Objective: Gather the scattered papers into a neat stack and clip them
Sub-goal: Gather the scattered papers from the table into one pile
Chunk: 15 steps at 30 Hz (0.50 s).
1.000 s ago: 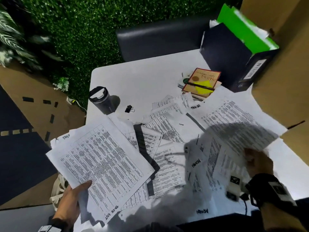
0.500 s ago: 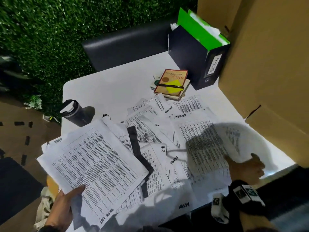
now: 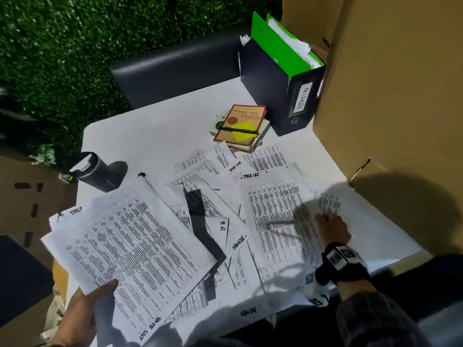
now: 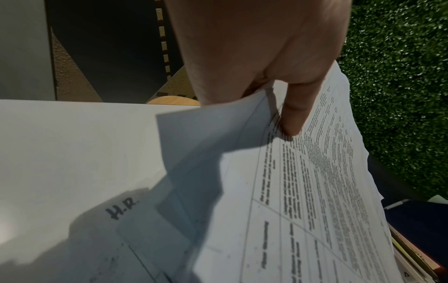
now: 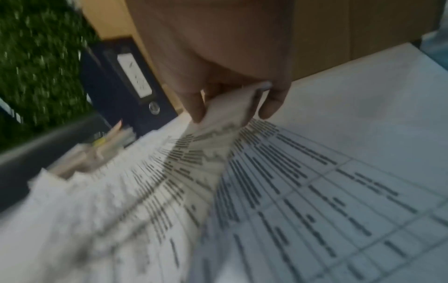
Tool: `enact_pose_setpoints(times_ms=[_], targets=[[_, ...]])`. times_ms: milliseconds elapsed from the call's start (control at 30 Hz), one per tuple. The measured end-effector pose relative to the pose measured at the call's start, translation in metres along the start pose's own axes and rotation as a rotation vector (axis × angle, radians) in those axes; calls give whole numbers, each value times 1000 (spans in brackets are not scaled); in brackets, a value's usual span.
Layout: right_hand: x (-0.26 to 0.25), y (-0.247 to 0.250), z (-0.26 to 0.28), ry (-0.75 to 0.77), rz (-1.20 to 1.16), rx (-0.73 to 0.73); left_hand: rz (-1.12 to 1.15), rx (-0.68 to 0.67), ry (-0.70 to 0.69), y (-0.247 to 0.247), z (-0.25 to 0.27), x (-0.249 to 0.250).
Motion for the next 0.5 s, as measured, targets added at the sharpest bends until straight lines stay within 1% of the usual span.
enact_pose_setpoints(times_ms=[33, 100, 200, 233, 267, 400, 500], targets=[[2, 6, 0, -6, -66, 8, 3, 13, 10, 0, 0, -2], [14, 18, -2, -38, -78, 48, 18, 17, 23, -4, 0, -6], [40, 32, -11, -123, 145, 89, 35, 25, 6, -12, 1, -9], [47, 36, -15, -153, 200, 84, 42, 25, 6, -17, 2, -10], [51, 38, -18, -182, 207, 69, 52, 15, 8, -22, 4, -11], [50, 38, -30, -204, 123, 49, 23, -33, -21, -44, 10, -15], [46, 29, -41, -162, 40, 19, -26, -44, -30, -55, 11, -20]])
Point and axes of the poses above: each hand's wrist, its own z-axis away from the middle knuckle, its own y-axis out of the back of the hand, x = y × z, the point moved 4 cm from there along -z, towards the middle knuckle, and after that the axes turned 14 degrees about -y, right-handed, at the moved point
